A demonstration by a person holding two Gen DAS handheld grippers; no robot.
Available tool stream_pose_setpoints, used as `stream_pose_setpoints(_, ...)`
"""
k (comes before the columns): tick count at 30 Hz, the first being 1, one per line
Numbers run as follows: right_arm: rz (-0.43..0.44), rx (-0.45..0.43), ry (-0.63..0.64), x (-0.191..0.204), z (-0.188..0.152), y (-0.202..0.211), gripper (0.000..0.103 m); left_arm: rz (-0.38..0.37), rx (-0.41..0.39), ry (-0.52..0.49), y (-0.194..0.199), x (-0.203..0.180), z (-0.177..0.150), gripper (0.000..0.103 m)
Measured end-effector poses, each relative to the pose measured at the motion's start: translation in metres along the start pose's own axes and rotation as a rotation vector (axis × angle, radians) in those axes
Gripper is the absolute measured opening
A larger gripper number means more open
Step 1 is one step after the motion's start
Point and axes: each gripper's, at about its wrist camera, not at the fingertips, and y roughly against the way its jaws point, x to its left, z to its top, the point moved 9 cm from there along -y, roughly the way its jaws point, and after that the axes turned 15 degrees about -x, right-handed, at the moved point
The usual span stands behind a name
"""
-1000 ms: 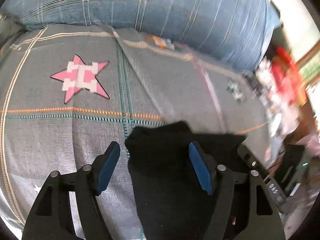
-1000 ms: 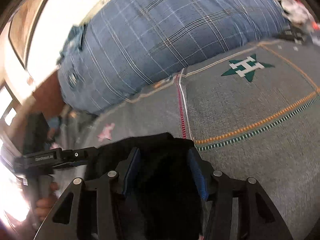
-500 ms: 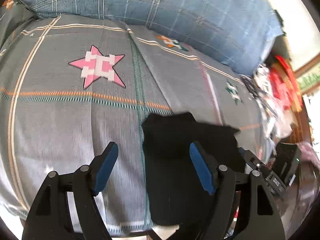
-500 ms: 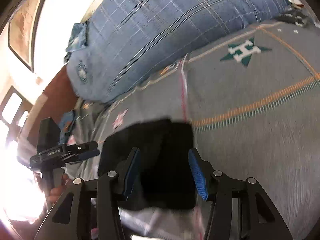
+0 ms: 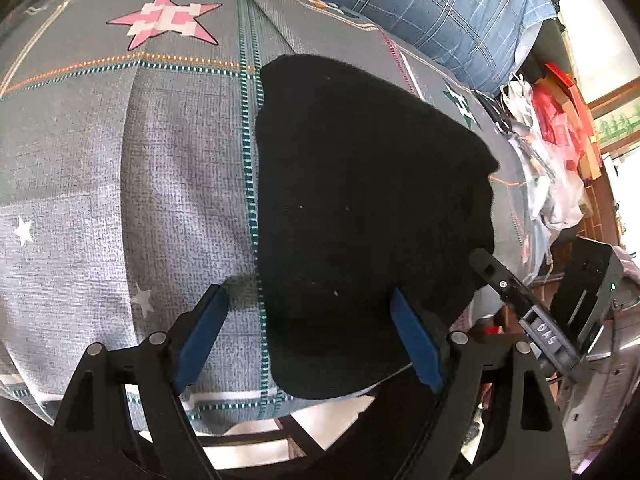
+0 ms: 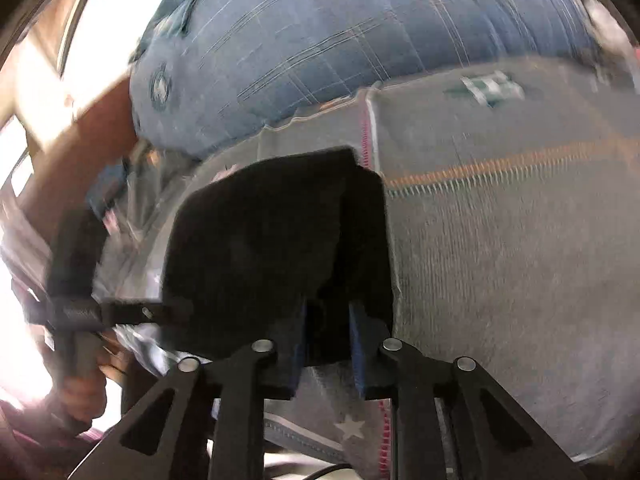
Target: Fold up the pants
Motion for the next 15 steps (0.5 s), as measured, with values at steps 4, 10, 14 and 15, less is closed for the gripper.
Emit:
stream_pose_setpoints(4,0.005,-0.054,-0.014,0.007,0.024,0.016,0.027,-0.017,-0.043,-0.056,0.019,-0.003,0.009,0.083)
stream_pose_setpoints(10,0.005,-0.113,-0.031,0.014,0.050,0.003,0.033,-0.003,-0.127,-0.028,0.025,0.003,0.047,0.083)
stream_pose_setpoints(14,0.017,-0.058,-0.082,0.008,0.041,-0.014,0.038,-0.011,-0.072,0.066,0.013,0.021,0.045,0.083)
stream_pose_setpoints(15,0.004,-0.049,-0.073,0.006,0.038,-0.015,0.045,-0.029,-0.066,0.087,0.009,0.022,0.042,0.083)
